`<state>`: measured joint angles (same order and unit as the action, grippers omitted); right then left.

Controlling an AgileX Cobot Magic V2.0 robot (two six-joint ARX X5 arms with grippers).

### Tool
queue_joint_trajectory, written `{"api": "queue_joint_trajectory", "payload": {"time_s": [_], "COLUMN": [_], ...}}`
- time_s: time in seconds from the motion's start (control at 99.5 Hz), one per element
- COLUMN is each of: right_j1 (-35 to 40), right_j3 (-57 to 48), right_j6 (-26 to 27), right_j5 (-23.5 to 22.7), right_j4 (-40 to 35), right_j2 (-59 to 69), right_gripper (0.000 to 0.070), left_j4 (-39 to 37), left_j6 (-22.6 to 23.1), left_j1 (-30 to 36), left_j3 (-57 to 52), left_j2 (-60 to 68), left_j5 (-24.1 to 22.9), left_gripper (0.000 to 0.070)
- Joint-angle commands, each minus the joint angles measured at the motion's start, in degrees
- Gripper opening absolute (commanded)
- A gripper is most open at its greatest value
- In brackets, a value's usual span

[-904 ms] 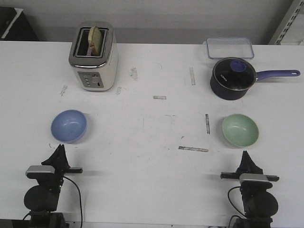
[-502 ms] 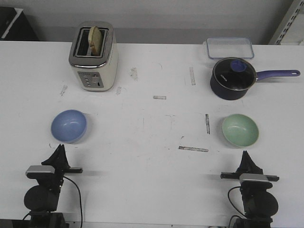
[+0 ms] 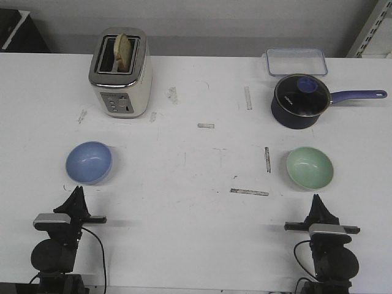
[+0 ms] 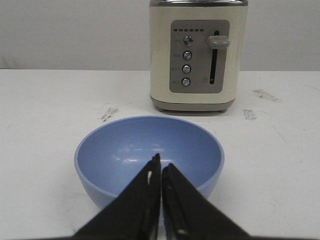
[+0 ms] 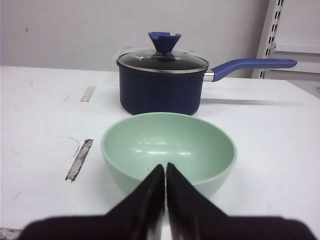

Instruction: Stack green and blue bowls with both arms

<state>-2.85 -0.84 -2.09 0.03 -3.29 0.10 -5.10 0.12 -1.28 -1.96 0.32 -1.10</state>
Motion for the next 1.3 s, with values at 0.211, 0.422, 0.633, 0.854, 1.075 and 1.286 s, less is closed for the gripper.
{"api": "queue_joint_trajectory", "payload": {"time_s": [0.211, 0.422, 0.633, 0.854, 1.075, 1.286], "right_j1": [0.0, -0.1, -0.1, -0.1, -0.1, -2.9], "right_j3": [0.1, -4.5, -22.8, -45.6, -59.6, -61.1], "right_j6": [3.8, 4.2, 2.3, 2.3, 1.9, -1.9], "right_j5": [0.0, 0.4, 1.5, 1.4, 0.8, -2.2], "right_j4": [3.0, 10.0, 2.9, -13.3, -28.3, -33.2], "right_j2": [0.0, 0.3, 11.7, 33.3, 52.8, 65.4], "right_gripper": [0.0001, 0.0001, 0.0001, 0.0015, 0.0307, 0.0516], "left_j4": [-0.6, -0.6, -0.5, -0.5, -0.5, -0.5], "left_j6": [0.3, 0.3, 0.3, 0.3, 0.3, 0.3], "left_j1": [0.0, 0.0, 0.0, 0.0, 0.0, 0.0], "left_j3": [1.2, 1.2, 1.2, 1.2, 1.2, 1.2], "left_j2": [-0.1, -0.1, -0.1, -0.1, -0.1, -0.1], "left_j5": [0.3, 0.3, 0.3, 0.3, 0.3, 0.3], "left_gripper": [0.0001, 0.0001, 0.0001, 0.0001, 0.0001, 0.0001]}}
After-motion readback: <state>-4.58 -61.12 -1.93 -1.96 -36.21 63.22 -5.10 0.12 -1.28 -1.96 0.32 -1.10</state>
